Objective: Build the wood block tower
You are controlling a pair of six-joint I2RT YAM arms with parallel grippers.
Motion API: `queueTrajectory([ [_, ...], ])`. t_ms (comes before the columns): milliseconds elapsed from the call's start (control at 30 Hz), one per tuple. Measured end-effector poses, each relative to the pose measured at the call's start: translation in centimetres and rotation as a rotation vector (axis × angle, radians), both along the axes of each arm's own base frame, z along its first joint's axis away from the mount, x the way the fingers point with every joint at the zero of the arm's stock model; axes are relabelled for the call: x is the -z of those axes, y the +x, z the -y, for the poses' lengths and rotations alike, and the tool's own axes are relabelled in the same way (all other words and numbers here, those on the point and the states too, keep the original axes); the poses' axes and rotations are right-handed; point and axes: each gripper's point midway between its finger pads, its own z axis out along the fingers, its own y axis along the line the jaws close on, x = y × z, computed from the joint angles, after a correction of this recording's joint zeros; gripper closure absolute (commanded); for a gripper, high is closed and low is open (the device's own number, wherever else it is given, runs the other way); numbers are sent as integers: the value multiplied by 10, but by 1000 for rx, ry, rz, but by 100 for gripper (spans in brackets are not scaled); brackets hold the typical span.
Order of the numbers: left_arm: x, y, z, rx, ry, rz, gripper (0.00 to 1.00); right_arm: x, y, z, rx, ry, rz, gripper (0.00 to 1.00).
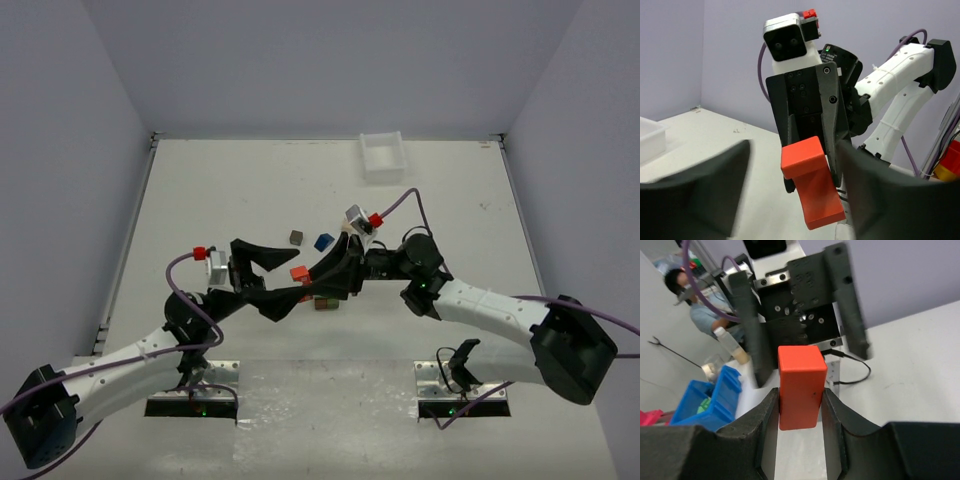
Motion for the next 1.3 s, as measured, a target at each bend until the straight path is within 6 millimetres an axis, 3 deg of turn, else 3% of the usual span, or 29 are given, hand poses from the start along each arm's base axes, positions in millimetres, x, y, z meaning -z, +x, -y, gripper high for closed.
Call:
queueTrajectory([
  [200, 6, 6, -6, -46, 16, -55, 0, 7, 22, 4, 131, -103, 102, 80],
  [300, 4, 12, -17, -108, 3, -97, 0, 6, 56, 6, 283, -219, 192, 79],
  [400, 2, 24, -34, -208, -25, -168, 0, -12, 96, 18, 450, -313, 358, 79],
  [533, -10, 35, -62, -340, -97, -254, 0, -22, 124, 36, 544, -459, 532, 81],
  [667, 2, 50, -82, -469, -98, -365, 0, -15, 145, 43, 550, -619, 648, 80],
  [767, 22, 60, -91, -548, -66, -442, 0, 11, 169, 46, 546, -765, 704, 80],
  [1000, 53, 74, -99, -665, 21, -553, 0, 100, 202, 61, 392, -1084, 674, 84],
  [1167, 64, 80, -100, -704, 65, -584, 0, 143, 203, 61, 235, -1192, 667, 83],
  [1300, 67, 81, -100, -713, 79, -592, 0, 168, 175, 72, 65, -1231, 700, 82],
])
